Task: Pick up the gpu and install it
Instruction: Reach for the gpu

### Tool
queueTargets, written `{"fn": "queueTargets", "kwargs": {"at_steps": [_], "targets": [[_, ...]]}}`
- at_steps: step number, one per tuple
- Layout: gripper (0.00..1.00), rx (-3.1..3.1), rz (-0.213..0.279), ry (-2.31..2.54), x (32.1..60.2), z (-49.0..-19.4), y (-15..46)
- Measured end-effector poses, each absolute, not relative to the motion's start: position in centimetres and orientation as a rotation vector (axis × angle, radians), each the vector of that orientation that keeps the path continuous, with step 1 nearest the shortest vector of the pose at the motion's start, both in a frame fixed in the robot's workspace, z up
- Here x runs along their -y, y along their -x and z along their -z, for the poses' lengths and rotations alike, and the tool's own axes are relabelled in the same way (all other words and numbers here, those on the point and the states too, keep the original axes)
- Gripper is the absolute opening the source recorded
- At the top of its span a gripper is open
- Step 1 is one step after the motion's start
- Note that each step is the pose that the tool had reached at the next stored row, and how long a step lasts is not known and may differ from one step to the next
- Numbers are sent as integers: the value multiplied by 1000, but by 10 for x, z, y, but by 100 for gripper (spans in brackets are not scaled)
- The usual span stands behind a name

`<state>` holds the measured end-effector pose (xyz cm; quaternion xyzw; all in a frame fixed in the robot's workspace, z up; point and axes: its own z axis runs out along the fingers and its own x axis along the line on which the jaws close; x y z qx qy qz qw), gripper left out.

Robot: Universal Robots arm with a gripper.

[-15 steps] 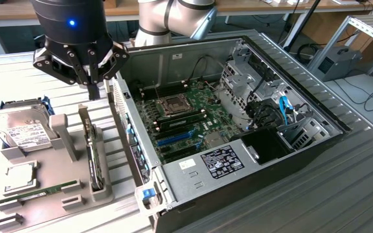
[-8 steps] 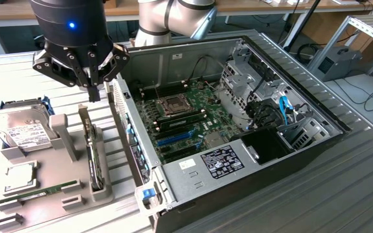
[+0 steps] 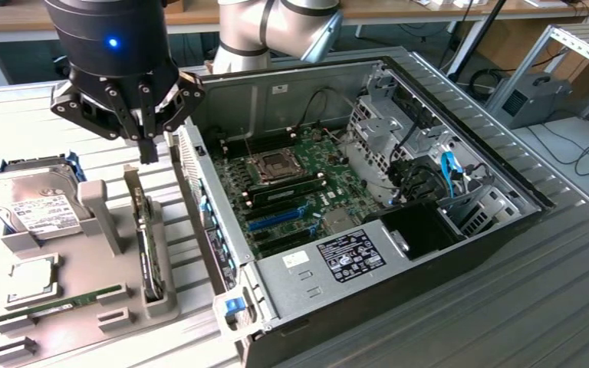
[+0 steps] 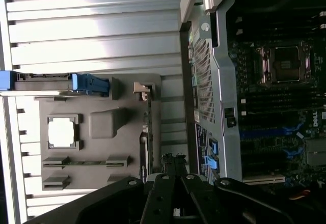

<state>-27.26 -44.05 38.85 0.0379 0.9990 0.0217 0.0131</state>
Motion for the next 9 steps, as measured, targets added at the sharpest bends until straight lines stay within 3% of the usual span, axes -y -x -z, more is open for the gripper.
{"fn": "queueTargets", "kwargs": {"at_steps": [9], "targets": [[11,-3113,-68,-118,445,-388,273]]}}
